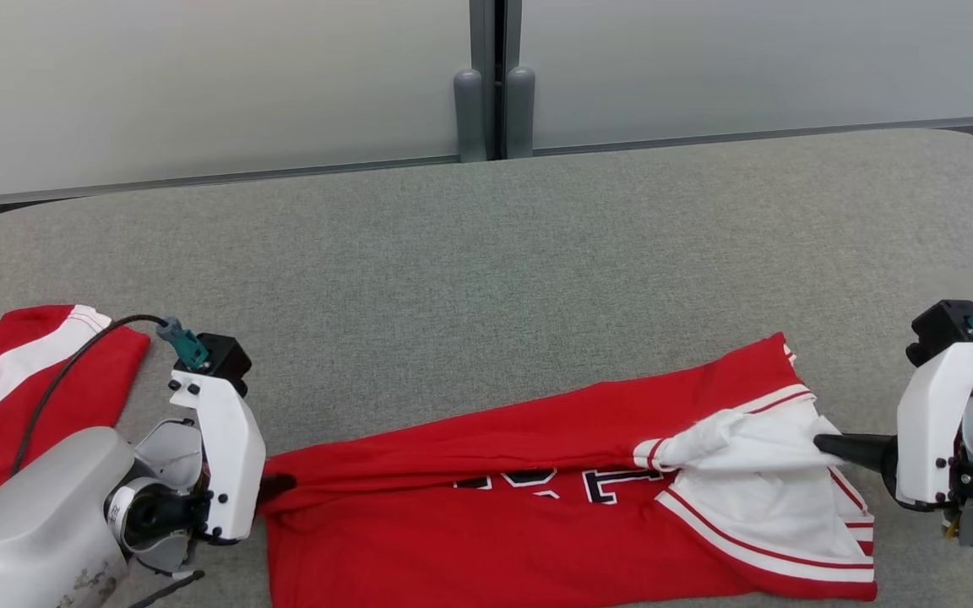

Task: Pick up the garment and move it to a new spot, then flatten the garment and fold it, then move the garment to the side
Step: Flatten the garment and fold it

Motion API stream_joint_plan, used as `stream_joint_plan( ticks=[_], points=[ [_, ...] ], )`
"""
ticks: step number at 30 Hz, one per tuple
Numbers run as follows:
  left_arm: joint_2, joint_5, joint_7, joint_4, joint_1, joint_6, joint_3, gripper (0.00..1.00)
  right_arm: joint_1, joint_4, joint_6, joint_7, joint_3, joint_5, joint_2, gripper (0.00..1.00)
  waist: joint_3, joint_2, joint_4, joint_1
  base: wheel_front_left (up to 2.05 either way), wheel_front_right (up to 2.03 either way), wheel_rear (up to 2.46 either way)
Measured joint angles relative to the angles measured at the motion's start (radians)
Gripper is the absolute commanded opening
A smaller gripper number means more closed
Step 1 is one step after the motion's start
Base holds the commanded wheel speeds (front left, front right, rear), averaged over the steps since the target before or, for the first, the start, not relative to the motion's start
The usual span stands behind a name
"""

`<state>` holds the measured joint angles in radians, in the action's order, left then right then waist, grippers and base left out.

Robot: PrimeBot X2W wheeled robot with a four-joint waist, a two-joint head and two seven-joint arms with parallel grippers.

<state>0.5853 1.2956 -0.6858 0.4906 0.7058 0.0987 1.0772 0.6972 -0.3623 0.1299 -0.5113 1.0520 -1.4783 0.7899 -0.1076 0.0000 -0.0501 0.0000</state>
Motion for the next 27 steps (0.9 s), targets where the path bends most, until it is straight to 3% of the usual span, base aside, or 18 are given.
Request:
stream_joint_plan(
  ticks=[3, 4, 5, 6, 7, 8, 9, 19, 23, 27],
  points=[
    [0.0, 0.0, 0.001, -0.003, -0.016, 0.0, 0.008, 0.0, -0.02, 0.015, 0.0, 0.0, -0.002, -0.01, 0.002, 0.0, 0.001, 0.0, 0.001, -0.0001, 0.0, 0.0, 0.0],
    [0.0, 0.0, 0.002, -0.004, -0.023, -0.002, 0.01, 0.09, -0.027, 0.018, 0.0, 0.001, -0.003, -0.01, 0.003, 0.05, 0.002, 0.0, 0.002, 0.0, 0.0, 0.0, 0.0],
    [0.0, 0.0, 0.004, -0.004, -0.031, -0.002, 0.013, 0.36, -0.034, 0.021, 0.0, 0.003, -0.003, -0.011, 0.005, 0.25, 0.003, 0.0, 0.002, 0.0, 0.0, 0.0, 0.0],
    [0.0, 0.0, 0.004, -0.004, -0.038, -0.002, 0.015, 1.0, -0.041, 0.023, 0.0, 0.008, -0.005, -0.012, 0.006, 0.43, 0.004, 0.0, 0.002, 0.0, 0.0, 0.0, 0.0],
    [0.001, 0.003, 0.003, -0.005, -0.046, -0.002, 0.017, 1.0, -0.049, 0.025, 0.0, 0.009, -0.006, -0.014, 0.007, 0.6, 0.006, 0.0, 0.002, 0.0, 0.0, 0.0, 0.0],
    [0.003, 0.008, -0.002, -0.006, -0.052, -0.002, 0.021, 1.0, -0.055, 0.026, 0.0, 0.01, -0.006, -0.017, 0.008, 0.95, 0.007, 0.0, 0.003, 0.0, 0.0, 0.0, 0.0],
    [0.005, 0.011, -0.006, -0.008, -0.059, -0.002, 0.023, 1.0, -0.062, 0.027, 0.0, 0.011, -0.007, -0.019, 0.009, 1.0, 0.01, 0.0, 0.003, 0.0, 0.0, 0.0, 0.0],
    [0.062, 0.018, 0.029, -0.056, -0.073, -0.01, -0.003, 1.0, -0.13, 0.082, 0.0, 0.037, -0.03, -0.052, 0.057, 1.0, 0.032, 0.0, 0.017, 0.0, 0.0, 0.0, 0.0],
    [0.092, 0.01, 0.116, -0.09, -0.072, -0.026, -0.047, 1.0, -0.163, 0.108, 0.0, 0.064, -0.045, -0.076, 0.074, 1.0, 0.045, 0.0, 0.026, 0.0, 0.0, 0.0, 0.0],
    [0.113, -0.013, 0.248, -0.135, -0.074, -0.053, -0.099, 1.0, -0.186, 0.142, 0.0, 0.172, -0.09, -0.071, 0.094, 1.0, 0.06, 0.0, 0.033, 0.0, 0.0, 0.0, 0.0]
  ],
)
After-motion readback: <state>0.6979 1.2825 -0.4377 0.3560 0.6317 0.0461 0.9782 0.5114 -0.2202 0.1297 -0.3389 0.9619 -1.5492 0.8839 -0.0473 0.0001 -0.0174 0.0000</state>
